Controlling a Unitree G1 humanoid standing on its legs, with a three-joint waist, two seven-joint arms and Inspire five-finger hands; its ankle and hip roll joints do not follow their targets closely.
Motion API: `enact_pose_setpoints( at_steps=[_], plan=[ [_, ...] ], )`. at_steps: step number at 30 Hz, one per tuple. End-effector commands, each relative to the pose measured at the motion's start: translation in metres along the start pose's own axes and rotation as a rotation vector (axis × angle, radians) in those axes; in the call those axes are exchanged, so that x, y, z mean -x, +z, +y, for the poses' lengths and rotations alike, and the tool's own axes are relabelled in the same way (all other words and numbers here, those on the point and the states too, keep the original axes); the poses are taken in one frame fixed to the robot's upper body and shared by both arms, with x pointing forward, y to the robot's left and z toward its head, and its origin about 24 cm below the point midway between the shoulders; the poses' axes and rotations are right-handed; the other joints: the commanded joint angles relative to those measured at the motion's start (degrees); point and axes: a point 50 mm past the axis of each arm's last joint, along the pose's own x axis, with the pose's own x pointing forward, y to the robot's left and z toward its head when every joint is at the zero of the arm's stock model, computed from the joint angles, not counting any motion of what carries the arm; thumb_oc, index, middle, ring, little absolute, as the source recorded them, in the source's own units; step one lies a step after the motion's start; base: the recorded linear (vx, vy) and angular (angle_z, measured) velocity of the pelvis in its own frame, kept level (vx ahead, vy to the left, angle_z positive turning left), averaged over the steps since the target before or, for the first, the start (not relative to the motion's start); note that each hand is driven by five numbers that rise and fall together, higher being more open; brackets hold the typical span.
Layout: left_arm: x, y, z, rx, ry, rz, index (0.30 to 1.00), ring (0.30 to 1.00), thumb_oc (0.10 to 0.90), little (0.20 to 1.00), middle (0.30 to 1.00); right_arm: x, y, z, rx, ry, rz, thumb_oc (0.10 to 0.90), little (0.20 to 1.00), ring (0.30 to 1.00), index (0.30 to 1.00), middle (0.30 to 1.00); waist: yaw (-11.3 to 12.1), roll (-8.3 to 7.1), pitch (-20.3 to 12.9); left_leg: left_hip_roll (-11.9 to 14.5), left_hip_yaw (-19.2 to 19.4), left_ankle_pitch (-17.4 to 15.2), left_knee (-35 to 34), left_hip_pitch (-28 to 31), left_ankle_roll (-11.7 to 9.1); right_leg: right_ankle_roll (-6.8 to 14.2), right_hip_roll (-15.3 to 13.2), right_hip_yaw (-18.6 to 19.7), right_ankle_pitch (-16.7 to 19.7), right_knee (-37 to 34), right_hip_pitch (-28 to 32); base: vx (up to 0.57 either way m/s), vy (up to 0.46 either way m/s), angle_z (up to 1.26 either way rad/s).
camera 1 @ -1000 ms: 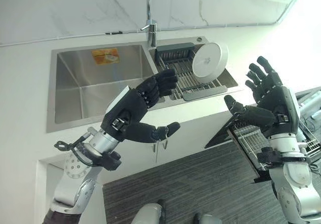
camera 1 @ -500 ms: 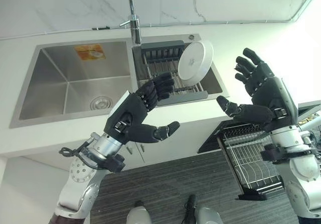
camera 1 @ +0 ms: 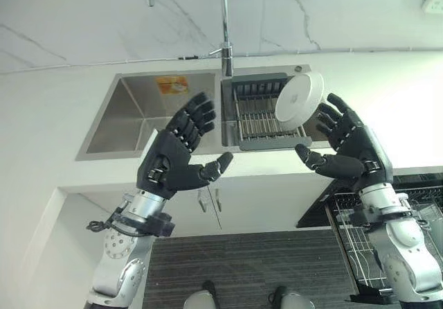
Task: Place the dishes in the dishwasher.
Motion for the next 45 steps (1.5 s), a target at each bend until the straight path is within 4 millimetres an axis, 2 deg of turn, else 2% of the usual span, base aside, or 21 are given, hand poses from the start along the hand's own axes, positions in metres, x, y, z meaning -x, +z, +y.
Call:
enact_pose_setpoints(
  at_steps=[1, 4, 7, 8, 9, 12, 14, 16, 19, 22, 23, 27, 28, 30, 32, 36, 39, 40, 43, 45],
  plan=[
    [-0.018, 0.045, -0.001, -0.109, -0.001, -0.293, 0.9, 0.9, 0.8, 0.9, 0.9, -0.016, 0.058, -0.003, -0.012, -0.051, -0.365, 0.8, 0.9, 0.9, 0.9, 0.9, 1.03, -0.1, -2.03, -3.72, -3.66, -10.35, -1.14, 6.55, 0.95, 4.52, 0.76, 2.0, 0.01, -2.46, 0.12, 0.0, 0.278, 0.05],
    [-0.018, 0.046, 0.001, -0.119, 0.007, -0.295, 0.9, 0.9, 0.8, 0.9, 0.9, -0.015, 0.058, -0.006, -0.04, -0.114, -0.385, 0.8, 0.9, 0.9, 0.9, 0.9, 2.04, -0.33, -1.22, -5.12, -4.86, -10.74, -1.14, 6.83, 2.22, 5.08, -0.2, 0.99, 2.04, -2.46, 1.37, 0.0, 0.278, 0.07],
    [-0.018, 0.046, 0.0, -0.138, -0.014, -0.29, 0.9, 0.9, 0.8, 0.9, 0.9, -0.013, 0.057, -0.01, -0.069, -0.157, -0.409, 0.8, 0.9, 0.9, 0.9, 0.9, 2.23, 0.03, -0.6, -5.15, -5.61, -10.39, -1.14, 6.8, 3.31, 4.61, 0.65, 0.36, 4.87, -2.46, 3.96, 0.03, 0.129, 0.11],
    [-0.017, 0.044, -0.002, -0.163, -0.033, -0.289, 0.9, 0.9, 0.8, 0.9, 0.9, -0.01, 0.057, -0.013, -0.079, -0.197, -0.433, 0.8, 0.9, 0.9, 0.9, 0.9, 1.85, 0.03, 0.31, -5.52, -6.79, -10.23, -1.14, 7.04, 4.17, 4.33, 1.57, 1.81, 6.78, -2.46, 4.21, 0.06, 0.08, 0.01],
    [-0.018, 0.043, -0.003, -0.172, -0.039, -0.287, 0.9, 0.9, 0.8, 0.9, 0.9, -0.009, 0.056, -0.015, -0.084, -0.216, -0.439, 0.8, 0.9, 0.9, 0.9, 0.9, 1.74, -0.15, 0.78, -5.72, -7.12, -10.25, -1.14, 7.23, 4.39, 4.33, 1.65, 2.54, 7.12, -2.46, 3.94, 0.06, 0.002, 0.05],
    [-0.022, 0.046, -0.001, -0.177, -0.038, -0.286, 0.9, 0.9, 0.8, 0.9, 0.9, -0.008, 0.053, -0.019, -0.083, -0.261, -0.441, 0.8, 0.9, 0.9, 0.9, 0.9, 1.78, -1.18, 1.55, -6.26, -6.98, -10.26, -1.14, 7.5, 4.16, 5.05, -0.78, 4.98, 5.87, -2.46, 0.43, 0.04, -0.109, 0.11],
    [-0.024, 0.049, 0.0, -0.184, -0.037, -0.29, 0.9, 0.9, 0.8, 0.9, 0.9, -0.009, 0.055, -0.019, -0.087, -0.274, -0.45, 0.8, 0.9, 0.9, 0.9, 0.9, 1.69, -1.48, 1.82, -6.25, -6.71, -10.66, -1.14, 8.02, 3.96, 6.32, -2.33, 6.23, 7.53, -2.46, -2.65, 0.09, -0.178, -0.03],
    [-0.024, 0.049, 0.0, -0.198, -0.039, -0.288, 0.9, 0.9, 0.8, 0.9, 0.9, -0.008, 0.057, -0.019, -0.087, -0.285, -0.462, 0.8, 0.9, 0.9, 0.9, 0.9, 1.61, -1.62, 1.95, -6.37, -6.82, -11.17, -1.14, 8.58, 4.06, 6.69, -2.7, 6.85, 8.6, -2.46, -4.0, 0.14, -0.191, -0.09],
    [-0.021, 0.049, -0.002, -0.203, -0.043, -0.279, 0.9, 0.9, 0.8, 0.9, 0.9, -0.007, 0.059, -0.023, -0.075, -0.301, -0.463, 0.8, 0.9, 0.9, 0.9, 0.9, 1.42, -1.76, 1.4, -5.89, -6.55, -12.02, -1.14, 8.96, 4.41, 6.41, -1.43, 7.98, 6.09, -2.46, -3.21, 0.16, -0.269, 0.05],
    [-0.018, 0.048, -0.002, -0.198, -0.031, -0.274, 0.9, 0.9, 0.8, 0.9, 0.9, -0.009, 0.064, -0.025, -0.061, -0.305, -0.466, 0.8, 0.9, 0.9, 0.9, 0.9, 1.06, -1.91, 0.43, -3.85, -4.86, -12.62, -1.14, 10.13, 3.79, 5.9, 0.25, 7.1, 3.29, -2.46, -1.68, 0.25, -0.378, 0.08],
    [-0.017, 0.048, -0.004, -0.185, -0.033, -0.27, 0.9, 0.9, 0.8, 0.9, 0.9, -0.008, 0.07, -0.025, -0.038, -0.312, -0.482, 0.8, 0.9, 0.9, 0.9, 0.9, 0.34, -1.79, -0.39, -1.9, -3.15, -12.52, -1.14, 10.72, 2.94, 5.0, 1.31, 6.61, 1.46, -2.46, -0.93, 0.31, -0.418, -0.14],
    [-0.018, 0.048, -0.01, -0.181, -0.046, -0.266, 0.9, 0.9, 0.8, 0.9, 0.9, -0.006, 0.081, -0.031, -0.026, -0.334, -0.518, 0.8, 0.9, 0.9, 0.9, 0.9, -1.46, -1.54, -1.55, 3.33, 1.7, -10.94, -1.14, 11.21, 0.43, 2.64, 2.58, 4.58, -0.4, -2.46, -0.08, 0.21, -0.331, -0.04],
    [-0.018, 0.048, -0.01, -0.167, -0.039, -0.267, 0.9, 0.9, 0.8, 0.9, 0.9, -0.005, 0.086, -0.037, -0.009, -0.355, -0.516, 0.8, 0.9, 0.9, 0.9, 0.9, -2.53, -1.14, -1.95, 5.91, 2.96, -9.95, -1.14, 11.51, -1.2, 1.28, 4.32, 4.24, -1.6, -2.46, 0.56, 0.25, -0.48, 0.31],
    [-0.016, 0.046, -0.009, -0.16, -0.033, -0.259, 0.9, 0.9, 0.8, 0.9, 0.9, -0.004, 0.088, -0.041, 0.004, -0.361, -0.499, 0.8, 0.9, 0.9, 0.9, 0.9, -2.28, -1.4, -2.11, 5.03, 2.16, -8.12, -1.14, 10.61, -1.33, 0.32, 5.38, 5.04, -1.87, -2.46, 0.55, 0.19, -0.398, 0.22],
    [-0.015, 0.044, -0.011, -0.145, -0.045, -0.255, 0.9, 0.9, 0.8, 0.9, 0.9, -0.005, 0.09, -0.043, 0.029, -0.37, -0.495, 0.8, 0.9, 0.9, 0.9, 0.9, -2.06, -1.51, -2.01, 3.47, 2.81, -8.03, -1.14, 10.17, -0.67, 0.31, 5.34, 5.0, -1.92, -2.46, 0.63, 0.08, -0.158, 0.0],
    [-0.017, 0.042, -0.013, -0.145, -0.059, -0.256, 0.9, 0.9, 0.8, 0.9, 0.9, -0.009, 0.089, -0.043, 0.039, -0.373, -0.491, 0.8, 0.9, 0.9, 0.9, 0.9, -1.64, -0.52, -1.62, 0.77, 1.5, -7.89, -1.14, 7.49, -0.28, 0.67, 6.24, 5.4, -2.17, -2.46, 0.56, 0.02, -0.015, -0.05],
    [-0.019, 0.039, -0.014, -0.151, -0.071, -0.248, 0.9, 0.9, 0.8, 0.9, 0.9, -0.013, 0.083, -0.043, 0.017, -0.362, -0.469, 0.8, 0.9, 0.9, 0.9, 0.9, -2.45, 0.13, -1.66, 1.33, 1.95, -8.11, -1.14, 7.16, -0.53, 0.75, 6.36, 5.47, -2.64, -2.46, 0.83, 0.04, 0.049, 0.0],
    [-0.022, 0.037, -0.016, -0.158, -0.074, -0.245, 0.9, 0.9, 0.8, 0.9, 0.9, -0.017, 0.077, -0.043, -0.007, -0.346, -0.434, 0.8, 0.9, 0.9, 0.9, 0.9, -2.3, 0.28, -1.7, 0.12, 0.11, -8.64, -1.14, 7.22, -0.39, 0.97, 6.53, 6.05, -2.55, -2.46, 0.91, 0.05, 0.101, 0.12],
    [-0.025, 0.035, -0.016, -0.148, -0.077, -0.233, 0.9, 0.9, 0.8, 0.9, 0.9, -0.023, 0.065, -0.042, -0.039, -0.316, -0.347, 0.8, 0.9, 0.9, 0.9, 0.9, -2.57, 0.26, -2.83, 0.68, 1.41, -8.89, -1.14, 6.99, -0.42, 1.08, 5.67, 5.09, -2.36, -2.46, 0.8, 0.06, 0.105, 0.06],
    [-0.026, 0.034, -0.016, -0.154, -0.084, -0.233, 0.9, 0.9, 0.8, 0.9, 0.9, -0.026, 0.058, -0.042, -0.045, -0.303, -0.302, 0.8, 0.9, 0.9, 0.9, 0.9, -2.43, 0.18, -3.11, 0.33, 0.91, -9.32, -1.14, 7.45, -0.37, 1.35, 5.24, 5.05, -2.33, -2.46, 1.07, 0.09, 0.092, 0.13]
  ],
)
